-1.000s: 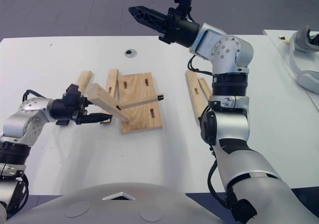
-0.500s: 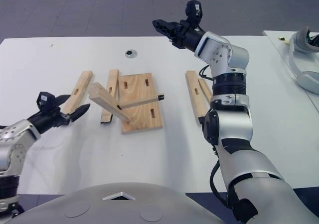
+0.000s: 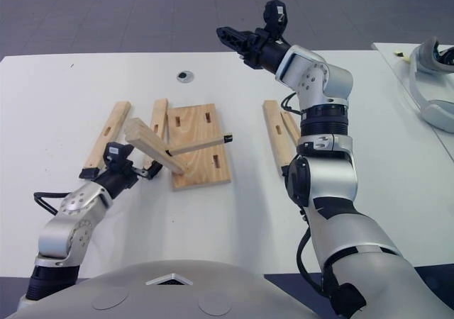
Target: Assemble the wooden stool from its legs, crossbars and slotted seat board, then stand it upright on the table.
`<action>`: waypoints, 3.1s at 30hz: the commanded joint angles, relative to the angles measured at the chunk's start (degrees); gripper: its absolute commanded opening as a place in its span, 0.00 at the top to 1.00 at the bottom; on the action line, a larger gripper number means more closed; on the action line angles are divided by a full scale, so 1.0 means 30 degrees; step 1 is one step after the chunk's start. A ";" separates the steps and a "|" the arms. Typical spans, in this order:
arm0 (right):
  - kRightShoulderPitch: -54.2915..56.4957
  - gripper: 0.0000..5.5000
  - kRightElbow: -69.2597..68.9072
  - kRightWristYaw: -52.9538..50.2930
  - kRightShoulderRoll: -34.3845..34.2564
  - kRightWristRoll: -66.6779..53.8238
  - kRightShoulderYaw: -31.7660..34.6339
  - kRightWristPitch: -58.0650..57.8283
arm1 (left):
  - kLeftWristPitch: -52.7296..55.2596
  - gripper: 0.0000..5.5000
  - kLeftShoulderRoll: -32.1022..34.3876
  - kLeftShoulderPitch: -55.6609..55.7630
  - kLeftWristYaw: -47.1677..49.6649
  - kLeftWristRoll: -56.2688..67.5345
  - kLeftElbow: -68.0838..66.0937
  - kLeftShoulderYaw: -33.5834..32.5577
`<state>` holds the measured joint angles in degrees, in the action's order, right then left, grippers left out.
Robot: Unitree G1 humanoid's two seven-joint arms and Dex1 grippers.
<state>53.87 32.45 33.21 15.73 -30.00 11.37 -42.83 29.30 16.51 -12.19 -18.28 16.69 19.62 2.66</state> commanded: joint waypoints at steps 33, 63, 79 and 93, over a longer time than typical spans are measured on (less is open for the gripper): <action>0.0933 0.33 -0.1852 -0.0147 -0.1105 -0.2845 0.2045 -0.1537 | -0.1422 0.70 0.5491 0.7645 -0.3537 0.5101 -0.1423 -0.7941; 0.0799 0.33 -0.4297 -0.0556 -0.1799 -0.4404 0.1590 -0.2384 | 0.1686 0.39 0.3672 -0.0417 -0.0051 0.0060 0.0512 -0.3382; 0.0877 0.33 -0.4126 -0.0738 -0.1807 -0.4363 0.1698 -0.2280 | -0.1203 0.25 0.3227 0.1229 -0.1384 -0.0651 -0.4201 -0.3297; 0.0816 0.33 -0.3778 -0.1354 -0.1923 -0.4250 0.1882 -0.1882 | -0.3984 0.51 0.2942 0.4000 -0.3195 -0.1429 -1.0132 -0.2177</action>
<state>56.09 20.90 29.63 9.97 -42.77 16.81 -48.75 16.67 25.11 0.39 -27.24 13.65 -8.94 -4.59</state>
